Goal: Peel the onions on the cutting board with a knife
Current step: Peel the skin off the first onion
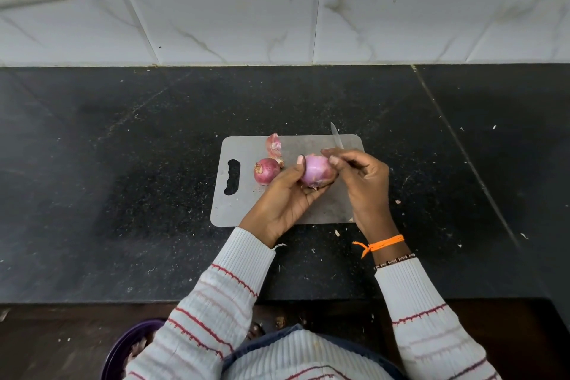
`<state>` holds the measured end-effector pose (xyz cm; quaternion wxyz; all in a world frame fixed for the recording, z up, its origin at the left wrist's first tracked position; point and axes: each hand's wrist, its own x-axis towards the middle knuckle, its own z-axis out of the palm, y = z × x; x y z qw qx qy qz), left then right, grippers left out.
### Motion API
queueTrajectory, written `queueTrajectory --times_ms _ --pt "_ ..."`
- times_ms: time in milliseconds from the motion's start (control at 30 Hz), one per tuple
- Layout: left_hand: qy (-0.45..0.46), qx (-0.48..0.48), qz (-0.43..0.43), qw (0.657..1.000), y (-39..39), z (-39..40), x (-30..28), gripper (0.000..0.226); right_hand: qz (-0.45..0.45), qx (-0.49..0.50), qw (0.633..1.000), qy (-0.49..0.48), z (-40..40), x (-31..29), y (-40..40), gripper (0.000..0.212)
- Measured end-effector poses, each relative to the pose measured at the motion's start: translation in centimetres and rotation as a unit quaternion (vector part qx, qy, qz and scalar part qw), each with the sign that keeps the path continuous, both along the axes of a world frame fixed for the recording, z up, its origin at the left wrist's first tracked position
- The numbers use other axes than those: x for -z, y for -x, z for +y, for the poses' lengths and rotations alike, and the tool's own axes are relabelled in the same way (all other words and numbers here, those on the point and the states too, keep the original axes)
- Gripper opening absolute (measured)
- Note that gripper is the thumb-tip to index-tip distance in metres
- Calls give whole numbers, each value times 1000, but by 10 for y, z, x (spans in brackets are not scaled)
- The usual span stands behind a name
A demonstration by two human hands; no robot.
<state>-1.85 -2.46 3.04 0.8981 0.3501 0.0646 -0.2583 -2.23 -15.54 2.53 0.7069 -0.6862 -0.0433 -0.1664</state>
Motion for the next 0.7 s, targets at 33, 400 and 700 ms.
queueTrajectory --times_ms 33,400,700 --pt "-7 1 0 1000 1 -1 1 34 3 20 1000 4 -1 0 -1 18" --pt "-6 -74 9 997 2 -4 5 41 78 75 994 29 4 1 1 21" --pt "-128 -49 -44 990 3 3 6 46 45 90 993 57 12 -6 5 15"
